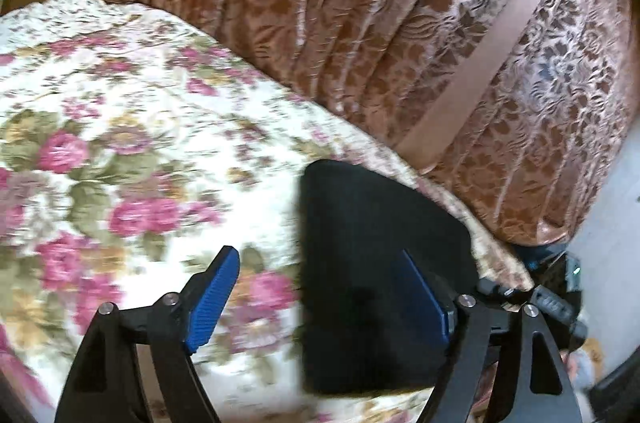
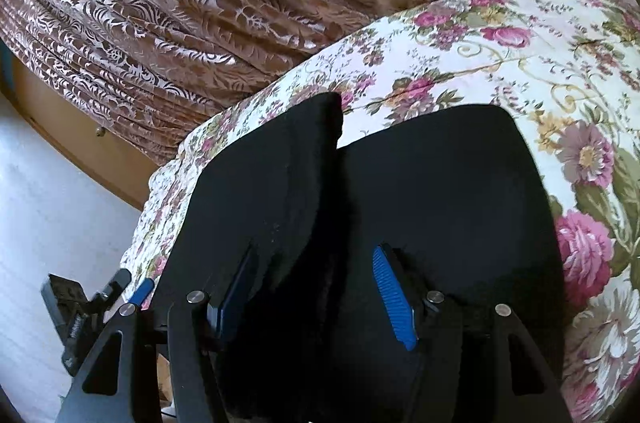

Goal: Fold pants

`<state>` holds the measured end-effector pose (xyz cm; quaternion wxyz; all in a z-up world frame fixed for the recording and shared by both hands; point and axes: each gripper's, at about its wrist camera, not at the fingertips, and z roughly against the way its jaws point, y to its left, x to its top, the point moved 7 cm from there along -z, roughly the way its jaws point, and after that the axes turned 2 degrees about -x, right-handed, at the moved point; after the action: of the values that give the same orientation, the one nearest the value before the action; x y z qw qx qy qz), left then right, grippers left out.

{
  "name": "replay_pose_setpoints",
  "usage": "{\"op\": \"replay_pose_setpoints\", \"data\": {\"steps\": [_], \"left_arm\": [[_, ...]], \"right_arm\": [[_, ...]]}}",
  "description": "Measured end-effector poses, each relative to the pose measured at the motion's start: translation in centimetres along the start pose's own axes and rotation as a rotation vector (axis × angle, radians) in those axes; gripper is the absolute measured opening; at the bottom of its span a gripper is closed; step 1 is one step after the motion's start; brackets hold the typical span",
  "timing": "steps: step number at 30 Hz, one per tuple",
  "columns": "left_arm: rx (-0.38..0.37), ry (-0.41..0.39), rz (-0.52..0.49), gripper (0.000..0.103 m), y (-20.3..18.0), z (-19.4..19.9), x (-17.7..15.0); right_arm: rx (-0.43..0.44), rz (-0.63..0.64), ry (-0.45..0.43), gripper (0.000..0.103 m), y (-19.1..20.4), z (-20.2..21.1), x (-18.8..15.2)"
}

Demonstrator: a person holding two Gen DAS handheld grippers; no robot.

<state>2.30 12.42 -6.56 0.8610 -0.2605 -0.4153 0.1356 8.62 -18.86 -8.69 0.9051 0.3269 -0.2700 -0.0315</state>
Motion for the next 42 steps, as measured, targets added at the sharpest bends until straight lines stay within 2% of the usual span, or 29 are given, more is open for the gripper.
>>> {"op": "replay_pose_setpoints", "data": {"steps": [2, 5, 9, 12, 18, 20, 22, 24, 28, 32, 36, 39, 42], "left_arm": [[0.016, 0.038, -0.015, 0.081, 1.2, 0.6, -0.9], [-0.050, 0.142, -0.031, 0.081, 1.7, 0.8, -2.9], [-0.107, 0.175, -0.127, 0.082, 0.2, 1.8, -4.6], [-0.058, 0.184, -0.236, 0.081, -0.6, 1.5, -5.8], [-0.018, 0.252, -0.301, 0.079, -1.4, -0.3, -7.8], [0.021, 0.240, -0.326, 0.072, -1.6, -0.8, -7.8], [0.034, 0.211, -0.303, 0.051, -1.5, -1.4, -7.3], [0.040, 0.194, -0.282, 0.035, -1.7, -2.4, -6.9], [0.084, 0.158, -0.346, 0.022, -2.7, -3.5, -7.0], [0.142, 0.069, -0.440, 0.019, -4.4, -2.2, -6.3], [0.150, -0.019, -0.551, 0.018, -7.3, -0.8, -5.2], [0.141, -0.043, -0.645, 0.018, -9.7, -0.3, -5.4], [0.108, -0.026, -0.691, 0.018, -11.4, -0.6, -6.0]], "right_arm": [[0.020, -0.007, 0.006, 0.061, 0.2, -0.1, 0.0], [0.044, -0.025, 0.018, 0.061, 0.2, -0.6, 0.0], [0.065, -0.040, 0.022, 0.061, 0.7, -1.0, 0.1], [0.104, -0.061, 0.032, 0.061, 1.1, -1.4, 0.1], [0.159, -0.117, 0.053, 0.052, 1.5, -2.3, -0.1], [0.156, -0.121, 0.052, 0.048, 1.6, -2.5, -0.1], [0.137, -0.105, 0.055, 0.038, 1.7, -2.8, -0.2], [0.124, -0.094, 0.057, 0.024, 1.9, -3.2, -0.4], [0.135, -0.084, 0.048, 0.016, 2.4, -3.3, -0.4], [0.139, -0.042, 0.008, 0.014, 3.1, -1.9, 0.4], [0.132, 0.005, -0.066, 0.014, 3.4, 1.1, 1.9], [0.124, -0.005, -0.095, 0.014, 2.4, 3.0, 2.9], [0.111, -0.035, -0.118, 0.014, 0.7, 4.6, 3.6]]}}
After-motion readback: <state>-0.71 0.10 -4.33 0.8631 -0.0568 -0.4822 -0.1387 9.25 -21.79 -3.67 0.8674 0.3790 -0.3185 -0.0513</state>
